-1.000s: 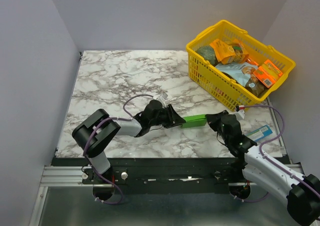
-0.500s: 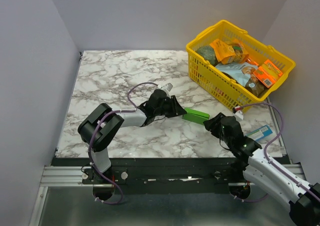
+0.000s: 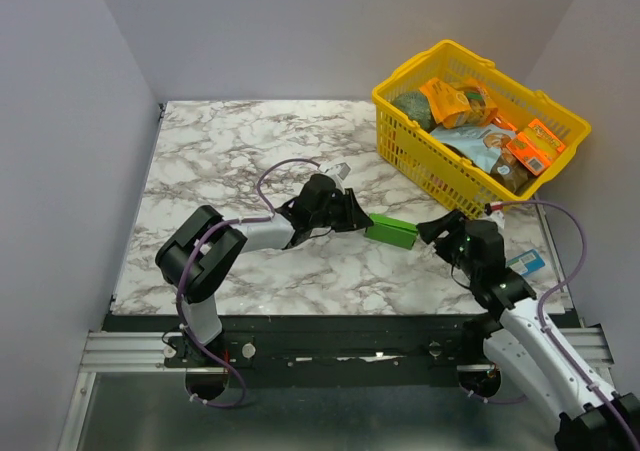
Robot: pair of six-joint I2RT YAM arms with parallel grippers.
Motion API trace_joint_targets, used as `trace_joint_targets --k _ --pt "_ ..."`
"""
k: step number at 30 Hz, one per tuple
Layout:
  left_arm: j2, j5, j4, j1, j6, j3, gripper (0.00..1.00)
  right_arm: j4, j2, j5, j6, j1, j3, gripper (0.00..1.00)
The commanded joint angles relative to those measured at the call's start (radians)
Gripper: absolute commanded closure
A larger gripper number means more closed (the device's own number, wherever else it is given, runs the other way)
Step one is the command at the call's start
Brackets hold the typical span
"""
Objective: Fold the paper box
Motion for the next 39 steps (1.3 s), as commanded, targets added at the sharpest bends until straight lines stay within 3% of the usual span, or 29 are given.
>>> trace_joint_targets --k 1,3,8,19,22,26,27,30,36,39 --pt "0.06 -0.084 -0.23 0.018 0.091 -0.029 0.9 0.126 0.052 -0.276 -0.016 -0.206 -0.019 0.31" --pt "0.055 -0.086 -0.236 0.018 0.098 -0.029 0.9 0.167 0.109 -0.356 -0.03 -0.267 -0.024 0.33" --pt "0.049 -0.092 -0.246 0.019 0.1 -0.023 0.9 0.237 0.186 -0.437 -0.053 -0.286 -0.003 0.38" --pt "0.046 -0.086 -0.243 0.018 0.109 -0.022 0.91 0.284 0.192 -0.423 -0.048 -0.286 -0.045 0.4" --pt "0.014 -0.069 -0.2 0.018 0.105 -0.044 0.88 0.274 0.158 -0.428 -0.08 -0.285 -0.029 0.36" --pt "-0.031 -0.029 -0.149 0.019 0.163 -0.049 0.68 0.214 0.083 -0.364 -0.194 -0.285 -0.016 0.3" --pt "-0.034 -0.023 -0.146 0.019 0.178 -0.044 0.58 0.2 0.069 -0.352 -0.214 -0.285 -0.009 0.3" --pt "-0.043 -0.009 -0.155 0.019 0.227 -0.023 0.38 0.163 0.023 -0.322 -0.258 -0.283 -0.012 0.29" --pt "-0.173 -0.07 -0.109 0.032 0.31 -0.065 0.18 0.154 -0.015 -0.285 -0.315 -0.237 -0.042 0.28" --pt "-0.235 -0.079 -0.086 0.065 0.313 -0.087 0.16 0.171 0.017 -0.279 -0.347 -0.223 -0.033 0.28"
